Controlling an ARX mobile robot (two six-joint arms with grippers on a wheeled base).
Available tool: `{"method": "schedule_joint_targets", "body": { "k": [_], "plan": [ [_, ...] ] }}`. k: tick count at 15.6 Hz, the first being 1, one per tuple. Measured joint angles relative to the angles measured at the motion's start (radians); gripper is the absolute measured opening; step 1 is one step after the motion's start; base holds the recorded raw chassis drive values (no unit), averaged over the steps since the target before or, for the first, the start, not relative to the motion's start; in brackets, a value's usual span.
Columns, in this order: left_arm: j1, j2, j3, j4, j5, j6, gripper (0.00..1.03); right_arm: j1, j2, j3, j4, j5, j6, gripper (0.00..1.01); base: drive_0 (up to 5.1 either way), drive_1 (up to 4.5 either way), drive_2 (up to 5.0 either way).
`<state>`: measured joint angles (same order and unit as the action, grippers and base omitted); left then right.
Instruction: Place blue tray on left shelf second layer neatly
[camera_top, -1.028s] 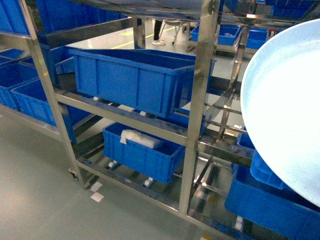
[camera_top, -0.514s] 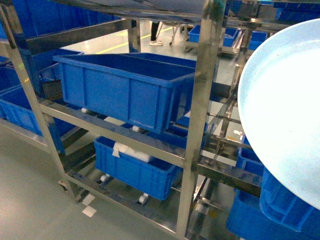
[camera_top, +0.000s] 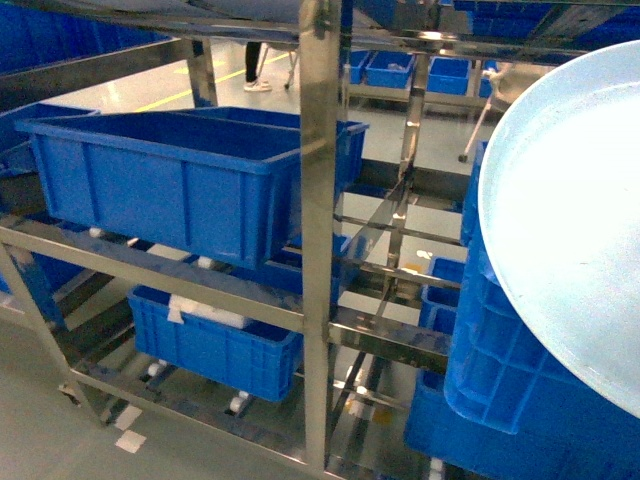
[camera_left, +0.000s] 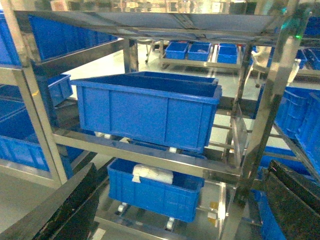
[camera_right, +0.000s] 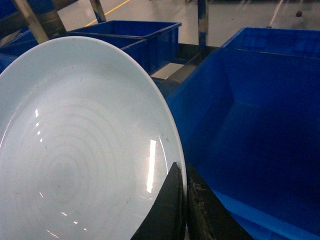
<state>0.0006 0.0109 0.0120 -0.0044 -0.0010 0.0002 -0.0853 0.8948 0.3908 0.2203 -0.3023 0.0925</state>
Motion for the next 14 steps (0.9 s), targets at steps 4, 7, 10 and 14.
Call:
{"method": "schedule_joint_targets", "body": {
  "k": [4,7,10,14],
  "plan": [
    [0.0,0.0,0.0,0.0,0.0,0.0,0.98,0.0,0.0,0.0,0.0,0.0,0.0,0.02,-1.5,-1.54,-1.5],
    [0.0,0.0,0.0,0.0,0.0,0.0,0.98,0.0,0.0,0.0,0.001,0.0,0.0,0.02,-1.6,-1.57,-1.6],
    [0.0,0.0,0.0,0.0,0.0,0.0,0.98,0.0,0.0,0.0,0.0,0.0,0.0,0.02,-1.6,-1.65,-1.6],
    [-0.001,0.0,0.0,0.004,0.001,0.0,0.98,-0.001,-0.007,0.0,-0.001,0.001,0.0,0.02,-1.2,-0.1,-2.2]
  ]
}}
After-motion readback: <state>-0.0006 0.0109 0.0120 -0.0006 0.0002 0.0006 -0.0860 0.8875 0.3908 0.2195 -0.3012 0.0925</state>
